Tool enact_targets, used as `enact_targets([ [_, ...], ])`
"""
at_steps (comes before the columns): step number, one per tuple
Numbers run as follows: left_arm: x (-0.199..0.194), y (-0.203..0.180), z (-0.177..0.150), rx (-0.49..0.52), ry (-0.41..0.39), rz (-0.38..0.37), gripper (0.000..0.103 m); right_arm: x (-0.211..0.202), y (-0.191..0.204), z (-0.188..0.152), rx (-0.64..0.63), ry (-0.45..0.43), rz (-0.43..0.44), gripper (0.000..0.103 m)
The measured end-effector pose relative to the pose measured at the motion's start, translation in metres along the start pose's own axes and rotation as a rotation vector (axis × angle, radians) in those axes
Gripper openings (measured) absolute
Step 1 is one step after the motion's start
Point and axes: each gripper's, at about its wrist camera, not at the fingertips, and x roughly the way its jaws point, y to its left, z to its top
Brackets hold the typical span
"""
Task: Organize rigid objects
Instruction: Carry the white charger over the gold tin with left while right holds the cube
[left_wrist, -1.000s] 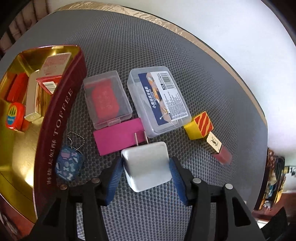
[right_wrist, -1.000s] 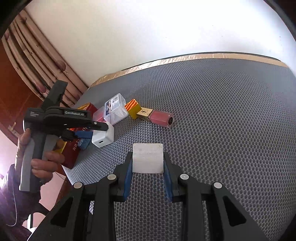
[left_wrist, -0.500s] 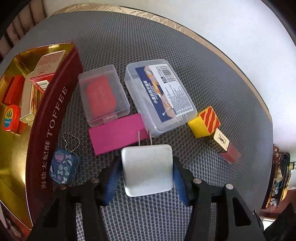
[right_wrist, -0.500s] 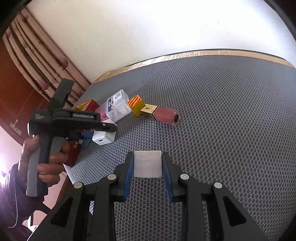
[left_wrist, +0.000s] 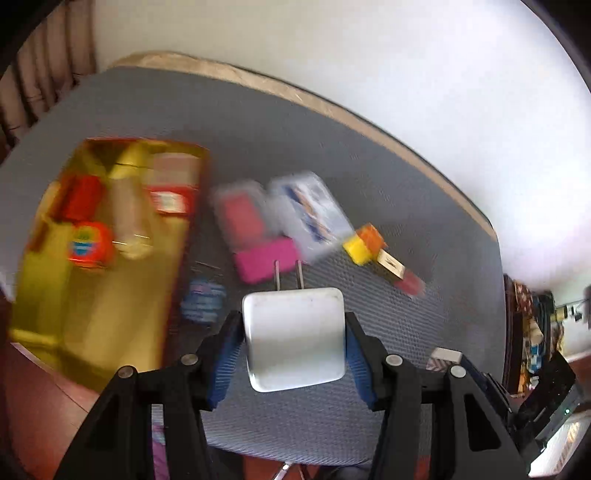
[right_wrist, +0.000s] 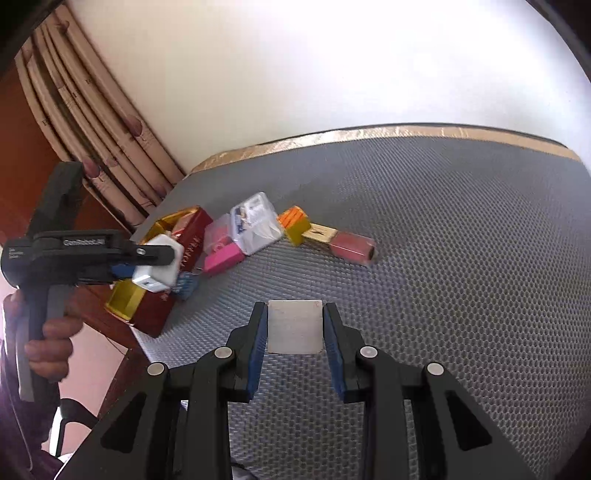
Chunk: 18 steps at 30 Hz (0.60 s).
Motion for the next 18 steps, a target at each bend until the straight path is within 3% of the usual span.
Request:
enact_targets([
  [4, -0.023, 0.054, 0.008, -0.038, -0.053, 0.069, 0.055, -0.002, 0.018, 0.003, -0.018, -0.011, 0.02, 0.028],
  [10, -0.026, 0.145, 0.011, -0.14, -0.033, 0.17, 0.055, 0.002, 0.041, 0.006, -0.037, -0.003, 0.053, 0.028],
  [18, -0.006, 0.183, 0.008, -0.133, -0.034, 0.216, 0.055, 0.007, 0.068, 0.009, -0.074, 0.022, 0.057, 0.028],
])
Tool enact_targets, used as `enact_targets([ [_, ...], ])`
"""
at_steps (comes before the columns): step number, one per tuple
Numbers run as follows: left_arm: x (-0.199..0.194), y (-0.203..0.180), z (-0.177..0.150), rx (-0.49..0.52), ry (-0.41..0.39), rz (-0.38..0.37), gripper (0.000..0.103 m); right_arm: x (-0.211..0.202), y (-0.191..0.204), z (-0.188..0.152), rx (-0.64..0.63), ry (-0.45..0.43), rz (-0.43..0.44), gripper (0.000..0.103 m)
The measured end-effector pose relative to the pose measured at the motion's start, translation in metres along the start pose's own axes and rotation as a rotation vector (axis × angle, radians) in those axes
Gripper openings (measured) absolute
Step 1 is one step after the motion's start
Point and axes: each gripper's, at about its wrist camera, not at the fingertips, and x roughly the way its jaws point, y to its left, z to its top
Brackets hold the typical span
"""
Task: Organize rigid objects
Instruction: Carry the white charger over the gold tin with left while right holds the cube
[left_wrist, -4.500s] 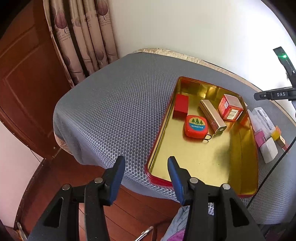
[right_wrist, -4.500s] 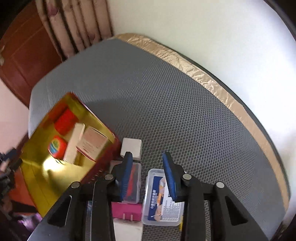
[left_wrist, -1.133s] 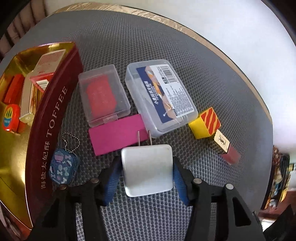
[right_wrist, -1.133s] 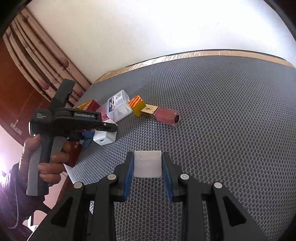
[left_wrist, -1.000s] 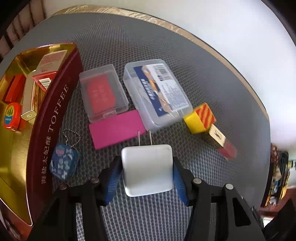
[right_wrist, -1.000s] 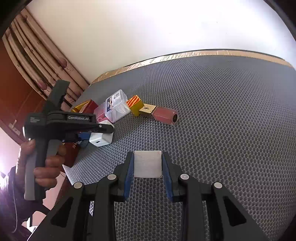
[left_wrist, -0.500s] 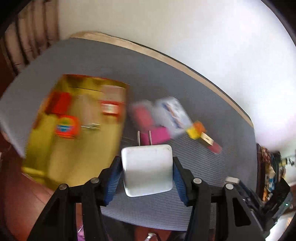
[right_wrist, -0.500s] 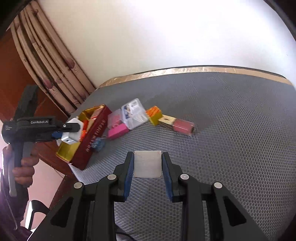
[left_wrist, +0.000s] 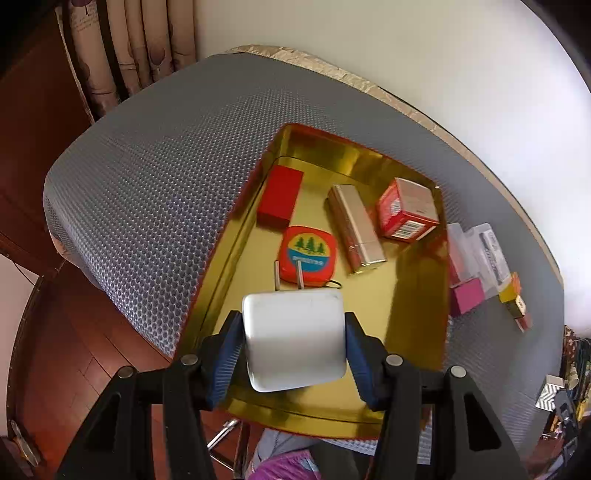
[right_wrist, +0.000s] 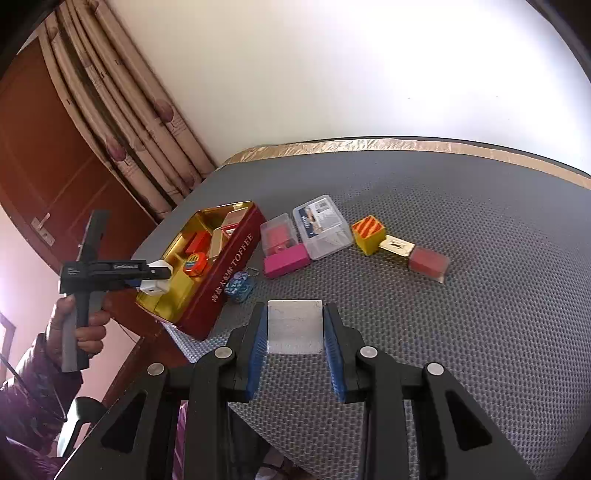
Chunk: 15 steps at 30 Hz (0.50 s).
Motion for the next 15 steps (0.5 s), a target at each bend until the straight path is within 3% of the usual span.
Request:
enact_targets([
  [15, 0.037, 0.002, 0.006, 0.073, -0.04, 0.037, 0.055, 0.027, 0.032, 0.005, -0.032, 0.062, 0.0, 0.028],
])
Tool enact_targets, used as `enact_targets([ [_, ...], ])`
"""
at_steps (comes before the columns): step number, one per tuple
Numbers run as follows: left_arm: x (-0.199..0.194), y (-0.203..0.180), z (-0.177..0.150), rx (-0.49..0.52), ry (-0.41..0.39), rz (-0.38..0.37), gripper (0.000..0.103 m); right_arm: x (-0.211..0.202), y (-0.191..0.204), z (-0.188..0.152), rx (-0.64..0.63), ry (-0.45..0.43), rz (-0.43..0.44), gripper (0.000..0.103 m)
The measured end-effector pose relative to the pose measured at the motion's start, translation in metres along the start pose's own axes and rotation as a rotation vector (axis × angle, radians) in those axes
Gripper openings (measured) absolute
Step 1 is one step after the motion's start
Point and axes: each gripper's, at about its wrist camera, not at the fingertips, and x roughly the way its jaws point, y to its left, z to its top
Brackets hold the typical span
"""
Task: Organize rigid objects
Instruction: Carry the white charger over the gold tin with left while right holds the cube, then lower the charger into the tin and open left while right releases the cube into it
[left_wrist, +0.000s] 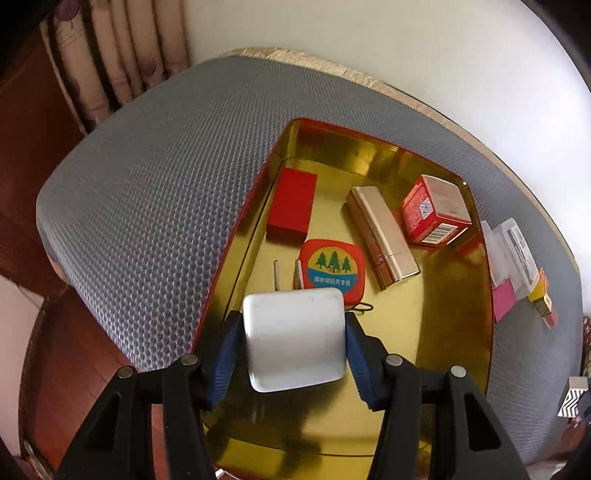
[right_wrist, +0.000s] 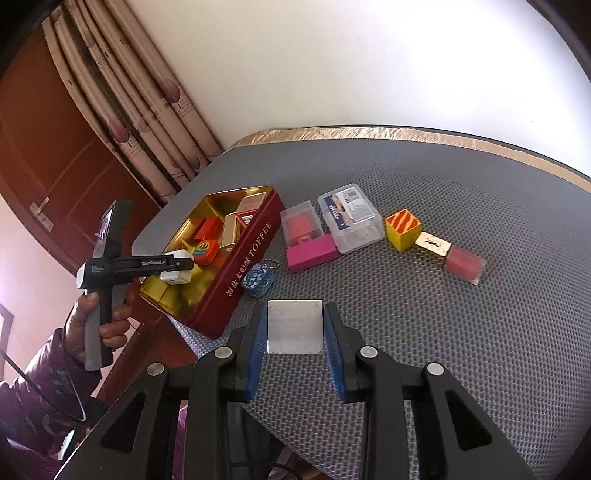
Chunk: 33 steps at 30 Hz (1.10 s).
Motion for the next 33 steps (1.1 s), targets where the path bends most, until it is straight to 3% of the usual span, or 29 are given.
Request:
enact_targets([
  [11, 0.008, -0.015, -0.004, 0.119, -0.08, 0.066, 0.055, 0.02, 0.026, 0.006, -0.025, 0.04, 0.021, 0.028],
  [22, -0.003, -0.021, -0.006, 0.163, -0.132, 0.075, 0.055, 0.03, 0.049, 0.011, -0.049, 0.051, 0.037, 0.028],
  [33, -0.049, -0.017, -0.012, 0.139, -0.185, 0.043, 0.055, 0.063, 0.084, 0.058, -0.055, 0.064, 0.14, 0.028],
])
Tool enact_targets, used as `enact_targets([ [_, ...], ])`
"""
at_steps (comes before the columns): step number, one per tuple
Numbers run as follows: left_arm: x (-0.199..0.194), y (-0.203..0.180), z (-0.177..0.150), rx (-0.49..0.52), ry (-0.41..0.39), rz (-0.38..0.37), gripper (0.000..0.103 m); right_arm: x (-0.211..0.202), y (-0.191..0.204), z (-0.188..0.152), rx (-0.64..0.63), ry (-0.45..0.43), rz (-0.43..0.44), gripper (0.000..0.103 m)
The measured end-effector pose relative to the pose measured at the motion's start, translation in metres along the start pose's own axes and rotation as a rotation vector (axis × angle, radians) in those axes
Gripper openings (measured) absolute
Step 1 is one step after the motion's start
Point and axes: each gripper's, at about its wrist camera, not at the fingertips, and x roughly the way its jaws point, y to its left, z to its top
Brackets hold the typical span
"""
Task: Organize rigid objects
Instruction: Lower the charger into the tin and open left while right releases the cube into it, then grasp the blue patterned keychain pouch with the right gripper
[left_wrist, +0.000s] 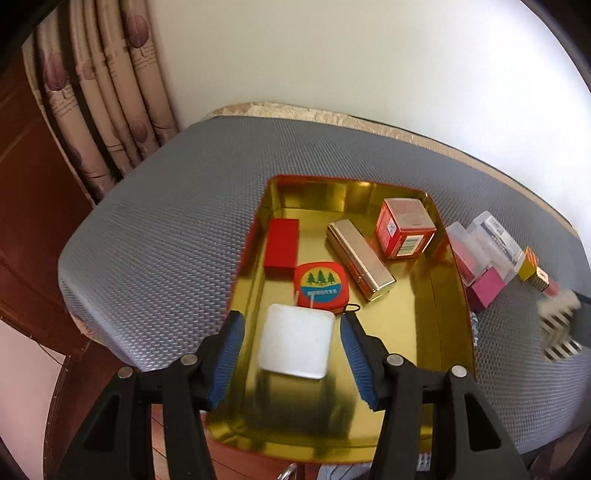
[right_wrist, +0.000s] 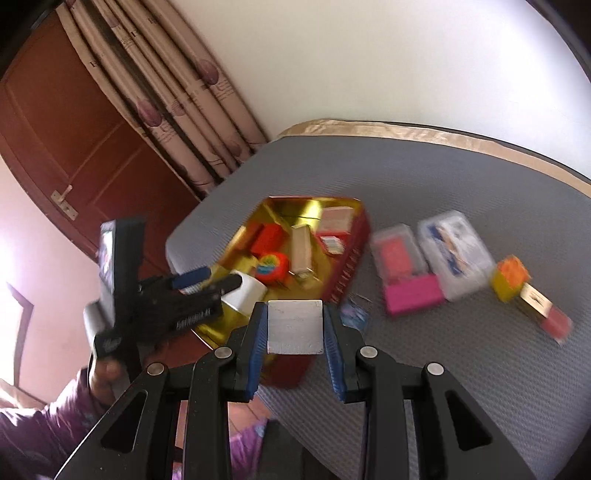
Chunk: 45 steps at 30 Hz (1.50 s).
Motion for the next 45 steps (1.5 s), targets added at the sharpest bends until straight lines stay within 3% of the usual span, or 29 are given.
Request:
enact_targets([
  [5, -0.021, 0.022, -0.015, -0.093, 0.024, 0.0, 0.055, 0.036, 0.013, 0.029, -0.003, 0.035, 0.046, 0.028],
  [11, -0.044, 0.062, -0.058, -0.257, -0.004, 0.098, 0.06, 0.095, 0.024, 0.061, 0.01, 0.101, 0.074, 0.03],
  [19, -0.042, 0.064, -0.06, -0.232, -0.009, 0.07, 0.06, 0.164, 0.03, 0.087, 0.0, 0.168, -0.003, 0.03],
  [23, -0.036, 0.064, -0.059, -0.204, -0.002, 0.069, 0.06, 0.158, 0.033, 0.09, 0.02, 0.124, 0.016, 0.03],
  [26, -0.035, 0.066, -0.058, -0.213, 0.001, 0.056, 0.06, 0.12, 0.033, 0.078, -0.004, 0.032, 0.023, 0.032],
  [27, -0.034, 0.067, -0.058, -0.217, 0.006, 0.039, 0.06, 0.107, 0.032, 0.073, -0.016, 0.002, 0.015, 0.037],
  [29, -0.034, 0.066, -0.059, -0.215, 0.015, 0.013, 0.06, 0.074, 0.026, 0.055, -0.039, -0.072, -0.022, 0.051],
  [31, -0.035, 0.06, -0.059, -0.189, 0.019, -0.013, 0.06, 0.035, 0.007, 0.025, -0.035, -0.147, -0.097, 0.074],
  [34, -0.041, 0.046, -0.059, -0.139, -0.007, -0.034, 0.06, 0.0, -0.033, -0.013, -0.002, -0.162, -0.225, 0.077],
  [37, -0.054, 0.025, -0.061, -0.051, -0.056, -0.067, 0.06, -0.029, -0.085, -0.055, 0.025, -0.125, -0.457, 0.077],
  [39, -0.062, 0.006, -0.064, 0.025, -0.086, -0.104, 0.06, -0.045, -0.115, -0.076, 0.073, -0.121, -0.549, 0.077],
  [42, -0.07, -0.024, -0.07, 0.125, -0.1, -0.125, 0.06, -0.065, -0.158, -0.101, 0.142, -0.12, -0.655, 0.077],
  [45, -0.08, -0.054, -0.069, 0.199, -0.08, -0.196, 0.06, -0.076, -0.184, -0.116, 0.172, -0.122, -0.69, 0.078],
])
